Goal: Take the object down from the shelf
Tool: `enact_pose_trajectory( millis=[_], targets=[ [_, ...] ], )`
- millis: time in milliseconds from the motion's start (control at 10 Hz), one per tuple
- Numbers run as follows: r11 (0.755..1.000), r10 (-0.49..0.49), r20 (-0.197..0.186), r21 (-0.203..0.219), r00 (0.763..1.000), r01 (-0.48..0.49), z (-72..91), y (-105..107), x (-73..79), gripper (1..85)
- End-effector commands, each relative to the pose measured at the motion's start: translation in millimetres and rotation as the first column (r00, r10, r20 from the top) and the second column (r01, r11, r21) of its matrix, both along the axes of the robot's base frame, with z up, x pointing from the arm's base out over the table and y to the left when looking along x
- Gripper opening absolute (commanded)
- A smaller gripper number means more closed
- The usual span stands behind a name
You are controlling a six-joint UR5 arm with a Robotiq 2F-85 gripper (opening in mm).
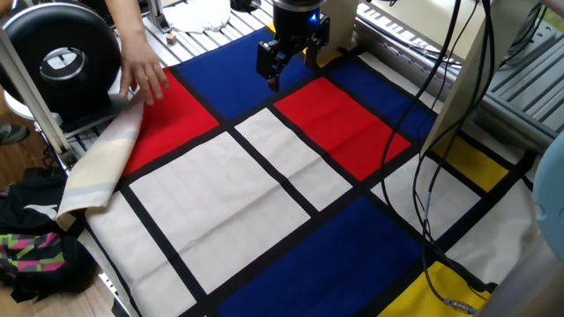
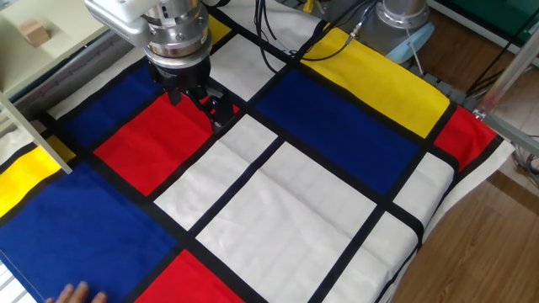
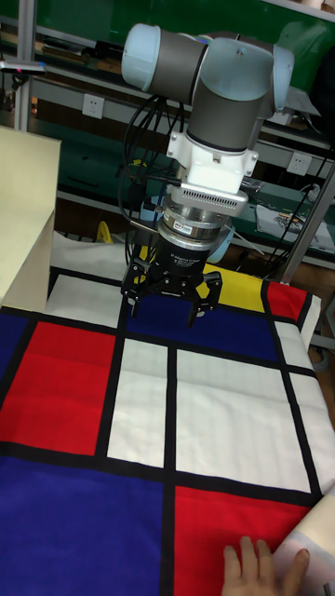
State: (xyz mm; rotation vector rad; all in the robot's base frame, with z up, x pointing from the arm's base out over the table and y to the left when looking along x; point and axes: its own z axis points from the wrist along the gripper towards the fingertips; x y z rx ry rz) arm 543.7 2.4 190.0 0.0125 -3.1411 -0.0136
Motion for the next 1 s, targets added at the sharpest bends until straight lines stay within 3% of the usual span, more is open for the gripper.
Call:
enact_pose_trajectory(
  millis=[0,600,900],
  targets=[
    [0.976,0.203,-0.184,0.119,0.962,-0.183,6.6,23.3,-53.6,1.0],
    [0.982,0.175,-0.198,0.098,0.964,-0.159,11.2,27.4,-54.5,1.0],
    [0.992,0.11,-0.175,0.088,0.978,-0.095,5.6,43.3,-44.2,1.0]
  ],
)
